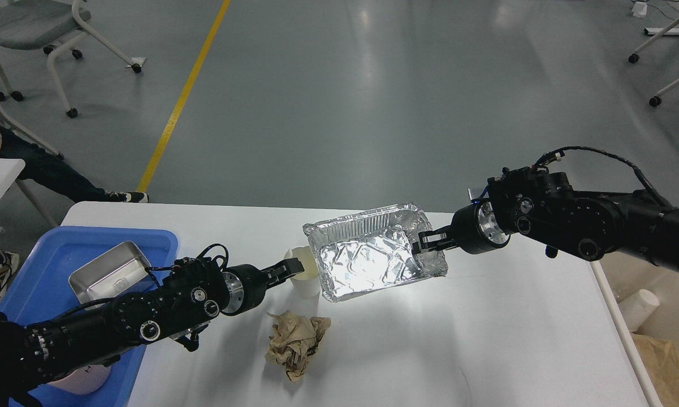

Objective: Tidy desktop
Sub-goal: 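Reach the left gripper to the white paper cup and grasp it, then lift the white cup with the left gripper toward the foil tray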

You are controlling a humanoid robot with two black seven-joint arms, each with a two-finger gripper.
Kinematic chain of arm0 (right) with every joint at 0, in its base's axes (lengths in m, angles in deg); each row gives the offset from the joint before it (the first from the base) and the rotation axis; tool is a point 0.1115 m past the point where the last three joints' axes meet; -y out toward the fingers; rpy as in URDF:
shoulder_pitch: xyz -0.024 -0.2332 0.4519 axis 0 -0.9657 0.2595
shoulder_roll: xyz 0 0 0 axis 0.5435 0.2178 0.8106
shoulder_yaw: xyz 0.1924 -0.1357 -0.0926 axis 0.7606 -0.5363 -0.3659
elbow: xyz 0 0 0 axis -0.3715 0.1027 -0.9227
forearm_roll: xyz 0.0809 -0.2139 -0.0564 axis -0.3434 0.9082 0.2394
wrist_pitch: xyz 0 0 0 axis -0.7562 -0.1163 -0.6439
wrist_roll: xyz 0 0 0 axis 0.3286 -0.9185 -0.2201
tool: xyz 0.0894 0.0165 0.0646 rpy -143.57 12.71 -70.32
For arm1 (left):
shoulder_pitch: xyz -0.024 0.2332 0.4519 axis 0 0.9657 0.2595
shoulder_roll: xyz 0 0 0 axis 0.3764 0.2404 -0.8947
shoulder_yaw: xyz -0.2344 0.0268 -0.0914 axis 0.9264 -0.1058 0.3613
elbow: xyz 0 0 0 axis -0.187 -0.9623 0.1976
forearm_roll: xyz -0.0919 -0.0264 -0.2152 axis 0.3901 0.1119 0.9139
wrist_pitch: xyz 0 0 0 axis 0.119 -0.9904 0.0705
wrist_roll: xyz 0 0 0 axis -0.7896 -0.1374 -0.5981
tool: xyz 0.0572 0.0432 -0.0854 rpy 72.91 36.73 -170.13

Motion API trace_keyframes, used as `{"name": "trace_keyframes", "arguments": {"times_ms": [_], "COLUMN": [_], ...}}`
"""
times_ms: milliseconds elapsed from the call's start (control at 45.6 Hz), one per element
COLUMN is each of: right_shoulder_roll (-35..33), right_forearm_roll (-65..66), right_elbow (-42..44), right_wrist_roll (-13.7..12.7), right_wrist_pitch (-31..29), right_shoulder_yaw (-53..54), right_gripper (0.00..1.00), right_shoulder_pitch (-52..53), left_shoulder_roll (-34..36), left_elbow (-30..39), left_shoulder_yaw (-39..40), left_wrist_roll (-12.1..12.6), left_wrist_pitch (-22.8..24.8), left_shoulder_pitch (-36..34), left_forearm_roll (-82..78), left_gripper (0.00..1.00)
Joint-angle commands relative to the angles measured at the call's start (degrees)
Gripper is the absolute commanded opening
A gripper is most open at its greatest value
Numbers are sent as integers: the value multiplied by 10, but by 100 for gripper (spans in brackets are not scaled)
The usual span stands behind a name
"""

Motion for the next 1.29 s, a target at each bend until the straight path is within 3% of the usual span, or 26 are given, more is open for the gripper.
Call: {"name": "trace_keyframes", "arguments": {"times_ms": [0, 88, 679, 1030, 1183, 1271], "right_shoulder_roll": [2, 3, 5, 13, 14, 15], "right_forearm_roll": [0, 0, -1, -1, 0, 0], "right_elbow": [0, 0, 3, 7, 10, 11], "right_wrist_roll": [0, 0, 0, 0, -1, 0], "right_wrist_pitch": [0, 0, 2, 2, 5, 5], "right_shoulder_yaw": [0, 0, -4, -8, -8, -8], "right_gripper": [0, 0, 0, 0, 0, 0], "right_shoulder_pitch": [0, 0, 0, -3, -8, -11], "left_shoulder_roll": [-2, -5, 6, 220, 337, 397], "left_elbow": [-4, -8, 21, 144, 220, 262], "left_shoulder_yaw": [0, -1, 1, 2, 8, 10], "left_wrist_roll": [4, 3, -10, -11, -43, -46], "left_wrist_pitch": [3, 3, 1, 0, 1, 2], "left_shoulder_pitch": [-2, -1, 0, 4, 6, 6], "left_forearm_roll": [1, 1, 14, 24, 30, 37], "left_gripper": [13, 0, 0, 0, 0, 0]}}
